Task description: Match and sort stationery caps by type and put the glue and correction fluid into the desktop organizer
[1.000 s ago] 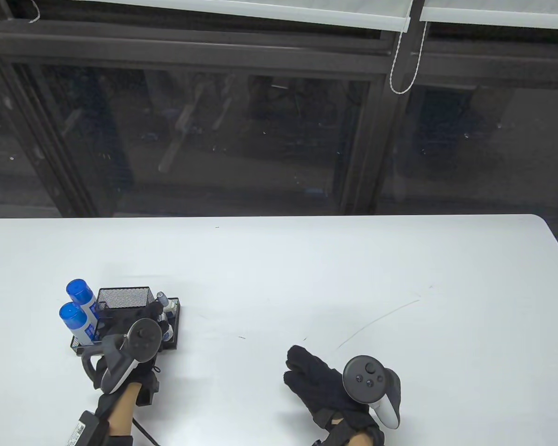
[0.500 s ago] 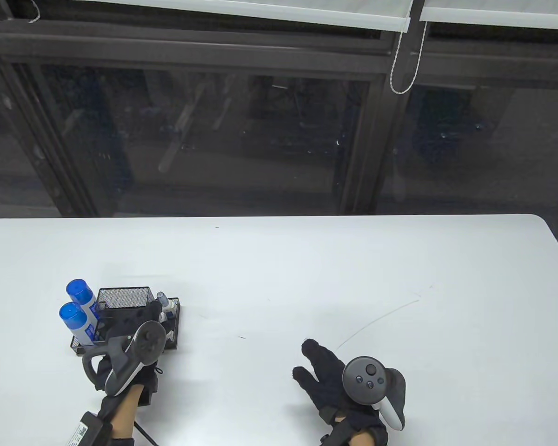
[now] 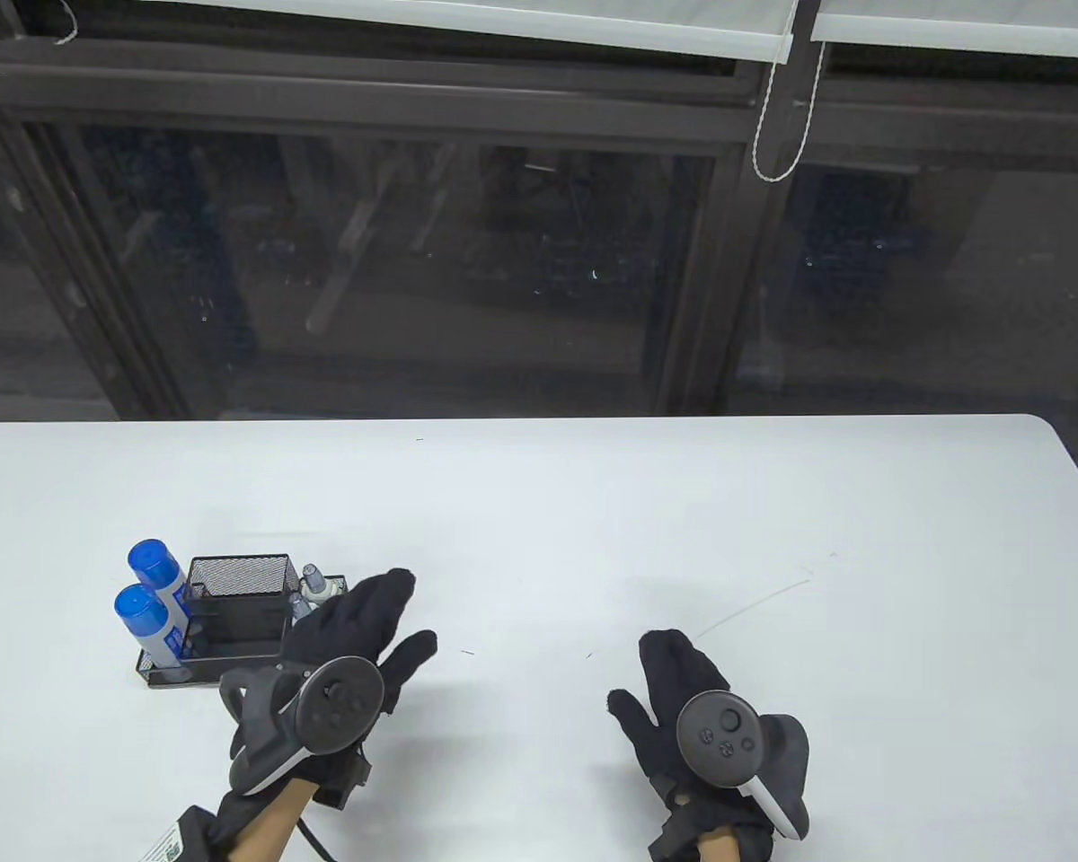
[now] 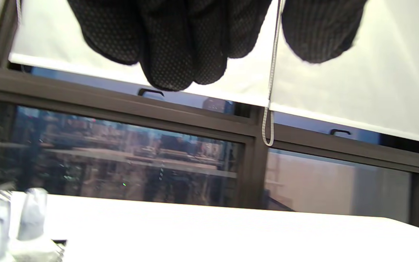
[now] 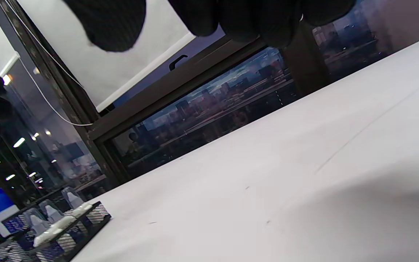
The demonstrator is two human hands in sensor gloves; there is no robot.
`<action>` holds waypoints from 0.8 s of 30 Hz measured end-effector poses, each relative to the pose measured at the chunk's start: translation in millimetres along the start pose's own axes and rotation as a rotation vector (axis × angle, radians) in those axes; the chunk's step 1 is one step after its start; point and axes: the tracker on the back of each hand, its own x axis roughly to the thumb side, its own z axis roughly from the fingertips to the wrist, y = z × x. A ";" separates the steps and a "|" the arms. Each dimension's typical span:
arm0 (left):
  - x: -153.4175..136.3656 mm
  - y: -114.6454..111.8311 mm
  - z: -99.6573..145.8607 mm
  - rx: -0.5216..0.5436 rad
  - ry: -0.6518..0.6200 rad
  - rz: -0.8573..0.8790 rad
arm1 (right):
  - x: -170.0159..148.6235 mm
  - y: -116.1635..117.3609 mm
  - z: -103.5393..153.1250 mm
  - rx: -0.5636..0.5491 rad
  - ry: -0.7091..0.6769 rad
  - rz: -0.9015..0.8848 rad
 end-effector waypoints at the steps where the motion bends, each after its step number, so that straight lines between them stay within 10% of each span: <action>1: 2.4 -2.5 3.3 -0.006 -0.009 0.011 | -0.5 1.2 -0.7 0.012 0.003 0.010; 12: -2.7 -61.4 34.9 -0.090 -0.008 -0.054 | -4.8 18.0 -5.7 0.090 0.032 0.091; 24: -13.0 -61.8 40.8 -0.107 0.033 -0.040 | -7.7 26.8 -8.2 0.122 0.053 0.111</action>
